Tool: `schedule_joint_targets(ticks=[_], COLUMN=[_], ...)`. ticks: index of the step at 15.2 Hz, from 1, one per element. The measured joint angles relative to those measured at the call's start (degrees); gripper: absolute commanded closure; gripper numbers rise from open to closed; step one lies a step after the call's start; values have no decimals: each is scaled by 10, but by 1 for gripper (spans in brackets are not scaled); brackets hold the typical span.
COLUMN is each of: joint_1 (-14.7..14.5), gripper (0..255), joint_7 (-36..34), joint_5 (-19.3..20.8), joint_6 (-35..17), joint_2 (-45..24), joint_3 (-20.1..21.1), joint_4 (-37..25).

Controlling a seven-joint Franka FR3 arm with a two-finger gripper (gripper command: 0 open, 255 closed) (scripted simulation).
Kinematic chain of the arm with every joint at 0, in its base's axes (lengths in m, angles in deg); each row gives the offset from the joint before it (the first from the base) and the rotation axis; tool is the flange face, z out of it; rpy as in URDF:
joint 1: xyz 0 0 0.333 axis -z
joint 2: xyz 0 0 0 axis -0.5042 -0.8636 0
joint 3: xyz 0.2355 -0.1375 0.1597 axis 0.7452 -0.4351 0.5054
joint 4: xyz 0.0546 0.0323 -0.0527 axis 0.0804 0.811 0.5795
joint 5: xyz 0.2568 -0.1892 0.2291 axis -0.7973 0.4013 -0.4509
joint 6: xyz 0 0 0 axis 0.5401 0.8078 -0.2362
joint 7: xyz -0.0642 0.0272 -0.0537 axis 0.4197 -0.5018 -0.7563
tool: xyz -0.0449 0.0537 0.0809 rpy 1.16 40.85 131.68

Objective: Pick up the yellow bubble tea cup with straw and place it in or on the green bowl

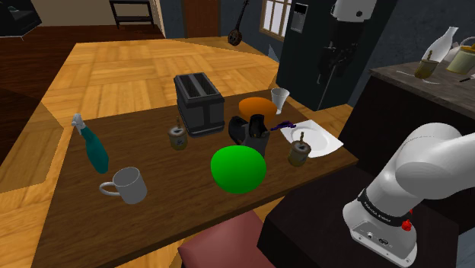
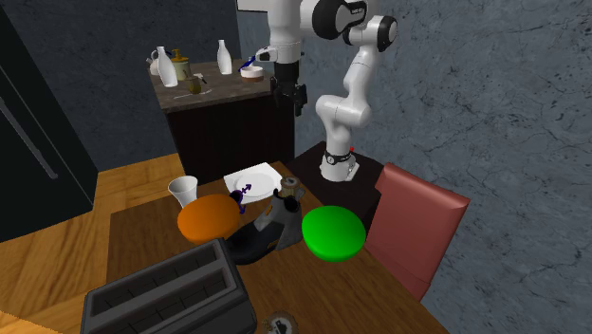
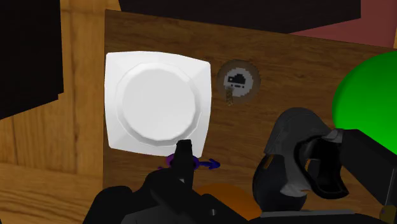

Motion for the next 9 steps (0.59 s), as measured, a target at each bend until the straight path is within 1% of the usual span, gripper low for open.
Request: schedule_joint_targets(ticks=[2, 4, 9], joint_1=[0, 1, 4], gripper=[0, 0, 0], joint_7=[-1, -8, -21], joint_5=[-1, -5, -15], joint_6=[-7, -23, -90], joint_2=[-5, -10, -49], joint_3=[-1, -1, -9], joint_4=[6, 29, 94])
